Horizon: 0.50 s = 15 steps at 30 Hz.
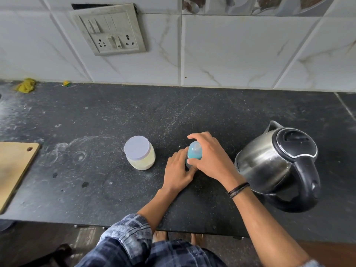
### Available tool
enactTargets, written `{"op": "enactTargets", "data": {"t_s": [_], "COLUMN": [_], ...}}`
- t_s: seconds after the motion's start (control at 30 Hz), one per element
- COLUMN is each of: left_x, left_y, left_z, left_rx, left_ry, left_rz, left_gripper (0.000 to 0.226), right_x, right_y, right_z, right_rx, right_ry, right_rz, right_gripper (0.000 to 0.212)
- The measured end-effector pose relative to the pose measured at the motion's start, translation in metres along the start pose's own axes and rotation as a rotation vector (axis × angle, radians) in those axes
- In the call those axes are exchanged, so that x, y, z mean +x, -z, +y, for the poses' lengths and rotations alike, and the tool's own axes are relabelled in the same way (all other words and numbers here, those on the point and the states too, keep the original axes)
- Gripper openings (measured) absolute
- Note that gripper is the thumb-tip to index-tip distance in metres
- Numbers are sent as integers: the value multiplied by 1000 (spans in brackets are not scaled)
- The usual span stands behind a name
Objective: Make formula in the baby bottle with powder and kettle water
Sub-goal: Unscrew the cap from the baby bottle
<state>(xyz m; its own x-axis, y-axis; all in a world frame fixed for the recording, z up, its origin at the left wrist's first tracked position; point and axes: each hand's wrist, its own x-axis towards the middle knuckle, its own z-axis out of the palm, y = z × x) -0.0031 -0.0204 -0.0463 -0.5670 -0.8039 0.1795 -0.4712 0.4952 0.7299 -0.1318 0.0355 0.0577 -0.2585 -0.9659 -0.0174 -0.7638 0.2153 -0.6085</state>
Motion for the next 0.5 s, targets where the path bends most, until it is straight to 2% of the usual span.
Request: {"op": "enactTargets", "data": {"t_s": [0.13,0.3,0.5], "left_x": [0,0,0], "left_y": [1,0,1], "left_z": [0,0,2], "left_rx": [9,8,13], "left_ry": [-1,4,4], "left_rz": [-5,-4,-4], "left_gripper": [58,55,60], "right_x": [-1,-1,-2], "right_y": [-2,0,-2], "right_z": [0,0,-2], "right_rx": [-7,-2,16], "right_ry": [2,7,-11], "right_rz": [8,7,26], "right_gripper": [60,68,56]}}
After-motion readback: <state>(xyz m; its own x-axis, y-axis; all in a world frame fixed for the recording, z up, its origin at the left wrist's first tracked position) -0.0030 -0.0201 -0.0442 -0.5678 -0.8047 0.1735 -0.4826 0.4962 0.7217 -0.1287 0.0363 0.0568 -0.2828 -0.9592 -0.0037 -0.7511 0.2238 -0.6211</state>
